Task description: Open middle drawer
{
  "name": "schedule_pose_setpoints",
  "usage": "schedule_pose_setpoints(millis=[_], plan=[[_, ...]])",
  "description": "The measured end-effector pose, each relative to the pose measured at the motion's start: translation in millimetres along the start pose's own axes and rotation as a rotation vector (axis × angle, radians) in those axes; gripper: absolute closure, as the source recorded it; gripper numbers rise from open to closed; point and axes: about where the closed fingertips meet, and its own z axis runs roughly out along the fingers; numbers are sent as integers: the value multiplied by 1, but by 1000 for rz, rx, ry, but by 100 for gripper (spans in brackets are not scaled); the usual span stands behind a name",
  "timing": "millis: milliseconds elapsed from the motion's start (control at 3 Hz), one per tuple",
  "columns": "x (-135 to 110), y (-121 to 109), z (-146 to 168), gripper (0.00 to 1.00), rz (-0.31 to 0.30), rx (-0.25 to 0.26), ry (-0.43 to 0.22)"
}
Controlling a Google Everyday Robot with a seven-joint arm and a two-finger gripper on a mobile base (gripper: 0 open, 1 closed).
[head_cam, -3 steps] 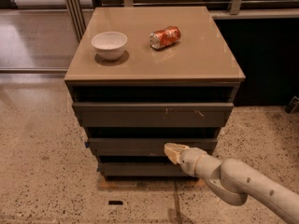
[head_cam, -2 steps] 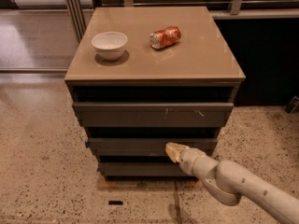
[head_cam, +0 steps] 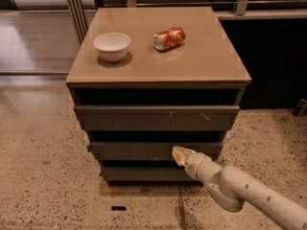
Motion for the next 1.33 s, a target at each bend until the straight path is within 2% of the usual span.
schedule_pose_setpoints(millis=[333,1000,1333], plan=[[7,6,4,100,-24,-22,19],[7,-15,43,100,-95,23,15],[2,-32,55,100,-105,68,-2]])
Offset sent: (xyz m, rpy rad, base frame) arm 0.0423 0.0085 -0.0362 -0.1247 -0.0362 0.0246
